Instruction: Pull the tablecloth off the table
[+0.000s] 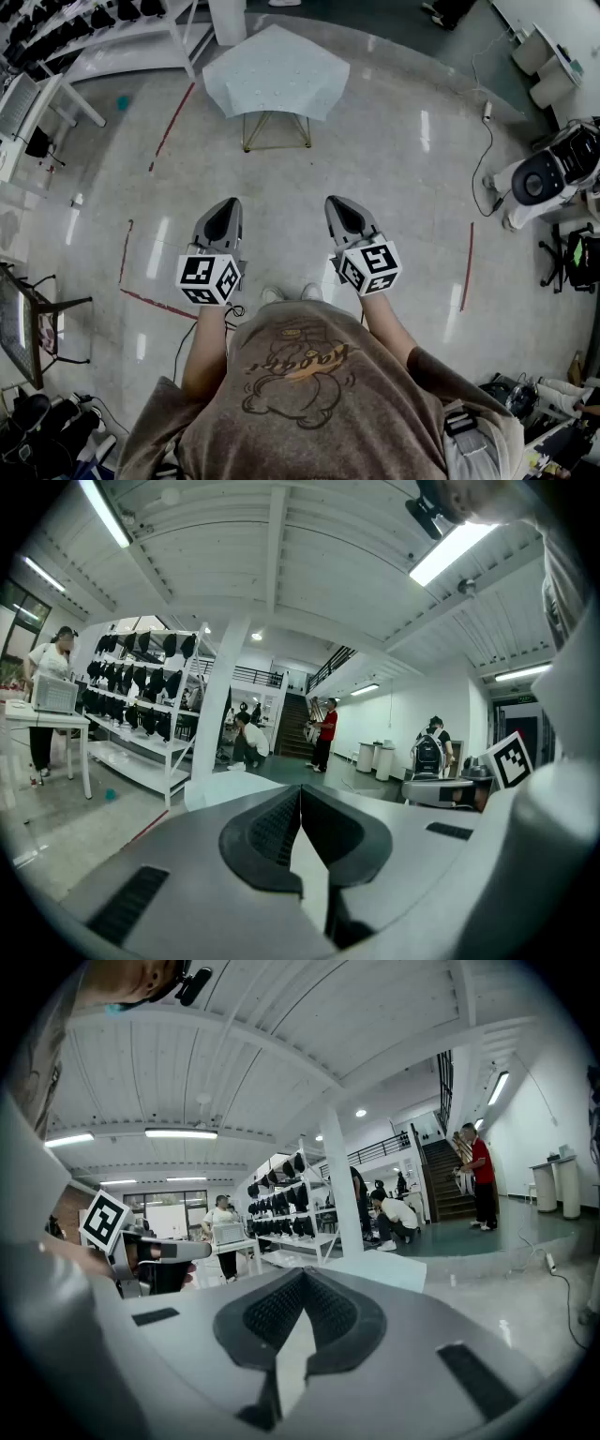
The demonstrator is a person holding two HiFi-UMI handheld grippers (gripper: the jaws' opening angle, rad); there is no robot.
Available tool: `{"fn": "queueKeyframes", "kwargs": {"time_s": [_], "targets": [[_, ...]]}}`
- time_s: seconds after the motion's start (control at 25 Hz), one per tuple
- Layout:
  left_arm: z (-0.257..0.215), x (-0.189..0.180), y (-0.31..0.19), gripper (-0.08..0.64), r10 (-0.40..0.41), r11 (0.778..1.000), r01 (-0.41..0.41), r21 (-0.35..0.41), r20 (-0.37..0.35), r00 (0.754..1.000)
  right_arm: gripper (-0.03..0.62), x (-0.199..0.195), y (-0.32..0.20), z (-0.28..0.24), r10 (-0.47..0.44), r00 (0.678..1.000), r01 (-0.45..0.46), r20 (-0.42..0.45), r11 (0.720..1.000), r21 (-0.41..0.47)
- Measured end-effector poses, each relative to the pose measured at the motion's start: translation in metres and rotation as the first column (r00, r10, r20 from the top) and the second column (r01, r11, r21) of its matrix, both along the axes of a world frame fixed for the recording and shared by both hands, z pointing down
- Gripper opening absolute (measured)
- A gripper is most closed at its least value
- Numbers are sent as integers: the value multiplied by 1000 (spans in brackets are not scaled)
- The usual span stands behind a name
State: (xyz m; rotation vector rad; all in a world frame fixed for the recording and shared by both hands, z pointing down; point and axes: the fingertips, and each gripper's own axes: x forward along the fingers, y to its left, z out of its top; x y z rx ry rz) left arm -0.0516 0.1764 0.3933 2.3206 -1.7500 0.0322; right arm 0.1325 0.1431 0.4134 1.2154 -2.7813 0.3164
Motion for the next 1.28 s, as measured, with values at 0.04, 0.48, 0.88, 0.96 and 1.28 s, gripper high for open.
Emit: {"fn": "queueKeyframes", "kwargs": {"time_s": [0.04, 0.48, 0.88, 0.96, 1.28], "targets": [[0, -4, -1, 20, 3, 1000, -3, -2, 0, 1000, 5, -3, -1, -1, 3, 1000, -3, 10, 1000, 0], [14, -36, -11, 20, 51, 999, -50, 11, -20, 999, 6, -19, -3, 11, 95, 993, -96, 66, 995, 4], [25, -37, -26, 20, 78, 997, -78, -4, -15, 997, 6, -18, -13, 30, 135, 987, -132, 82, 990, -42], [25, -38, -33, 20, 78, 997, -78, -4, -13, 997, 6, -21, -20, 31, 131, 987, -128, 87, 991, -47], [31, -44, -79, 20, 68, 998, -68, -9, -26, 997, 8, -45, -73, 34, 88, 990, -84, 108, 995, -46]]}}
